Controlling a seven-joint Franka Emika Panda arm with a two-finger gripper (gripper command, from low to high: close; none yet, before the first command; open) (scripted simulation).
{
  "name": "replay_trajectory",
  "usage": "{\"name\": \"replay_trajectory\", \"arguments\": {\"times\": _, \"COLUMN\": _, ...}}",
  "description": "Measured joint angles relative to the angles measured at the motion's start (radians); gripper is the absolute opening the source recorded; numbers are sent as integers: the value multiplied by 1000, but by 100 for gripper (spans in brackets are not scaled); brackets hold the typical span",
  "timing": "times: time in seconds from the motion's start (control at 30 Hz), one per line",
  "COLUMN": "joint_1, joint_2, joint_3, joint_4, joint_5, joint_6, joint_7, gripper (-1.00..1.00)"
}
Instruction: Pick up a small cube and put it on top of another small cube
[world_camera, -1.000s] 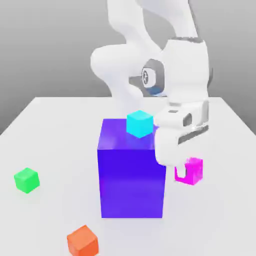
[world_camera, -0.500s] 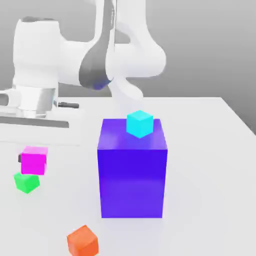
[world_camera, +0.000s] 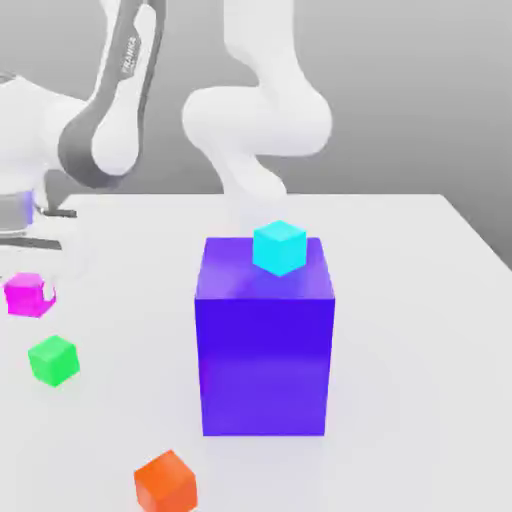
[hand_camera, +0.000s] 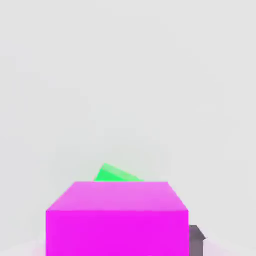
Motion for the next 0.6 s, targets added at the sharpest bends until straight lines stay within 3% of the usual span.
{"name": "replay_trajectory", "arguments": {"times": 0.23, "joint_1": 31, "joint_2": 98, "joint_3": 6, "joint_4": 11, "joint_5": 160, "joint_6": 65, "joint_7": -118, "gripper": -100}}
{"name": "replay_trajectory", "arguments": {"times": 0.5, "joint_1": -45, "joint_2": 247, "joint_3": 132, "joint_4": 16, "joint_5": 422, "joint_6": 167, "joint_7": -305, "gripper": -100}}
{"name": "replay_trajectory", "arguments": {"times": 0.53, "joint_1": -57, "joint_2": 259, "joint_3": 148, "joint_4": 16, "joint_5": 443, "joint_6": 176, "joint_7": -320, "gripper": 100}}
{"name": "replay_trajectory", "arguments": {"times": 0.6, "joint_1": -57, "joint_2": 259, "joint_3": 148, "joint_4": 16, "joint_5": 443, "joint_6": 176, "joint_7": -320, "gripper": 100}}
